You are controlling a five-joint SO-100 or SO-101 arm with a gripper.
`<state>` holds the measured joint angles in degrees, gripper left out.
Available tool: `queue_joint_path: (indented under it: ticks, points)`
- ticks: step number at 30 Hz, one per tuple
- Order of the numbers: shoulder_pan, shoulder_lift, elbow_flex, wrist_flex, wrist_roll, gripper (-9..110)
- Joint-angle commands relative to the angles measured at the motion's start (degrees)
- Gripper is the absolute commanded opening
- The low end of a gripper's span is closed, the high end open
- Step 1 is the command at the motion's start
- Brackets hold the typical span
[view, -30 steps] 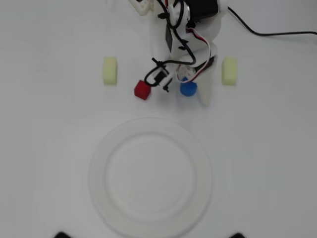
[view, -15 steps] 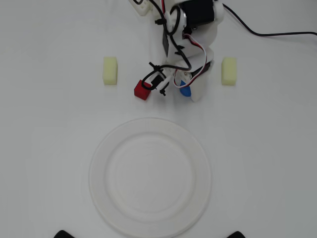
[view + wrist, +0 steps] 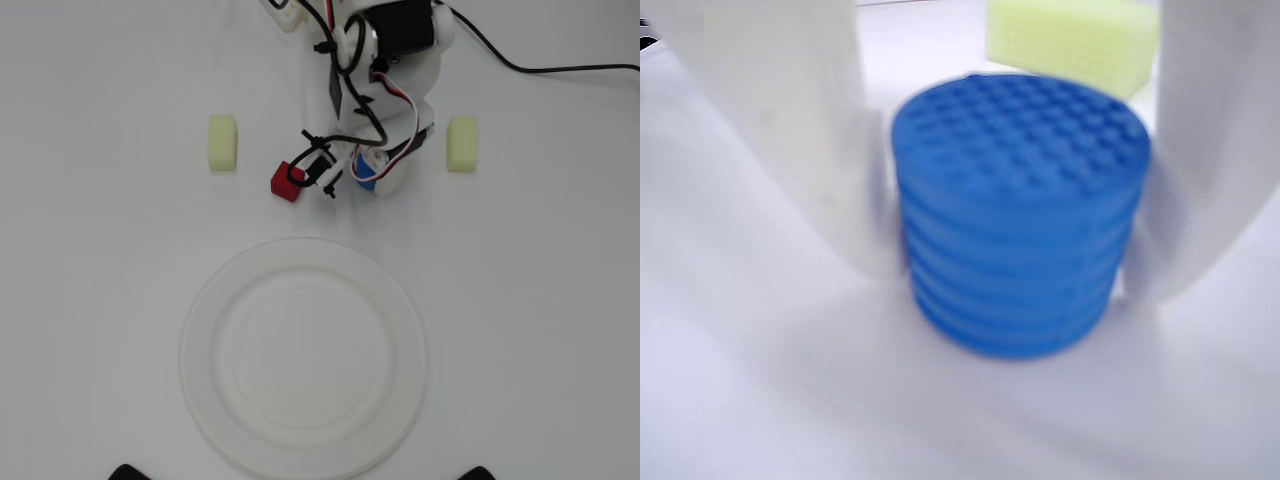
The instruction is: Grasp a blue block and put it in the dish.
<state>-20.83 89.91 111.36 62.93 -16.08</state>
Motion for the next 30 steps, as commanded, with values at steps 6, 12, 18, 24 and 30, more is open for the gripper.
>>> queue_joint_path:
  ticks: [6, 12, 18, 24, 30]
  points:
    - [10.28, 17.67, -5.01, -2.81, -4.48, 0]
    - [15.38, 13.62, -10.63, -14.68, -5.98, 0]
    - [17.14, -0.79, -23.38, -14.68, -3.25, 0]
    - [16.96, -9.67, -26.98, -14.68, -0.97, 0]
    - [16.17, -16.87, -28.04, -14.68, -0.44, 0]
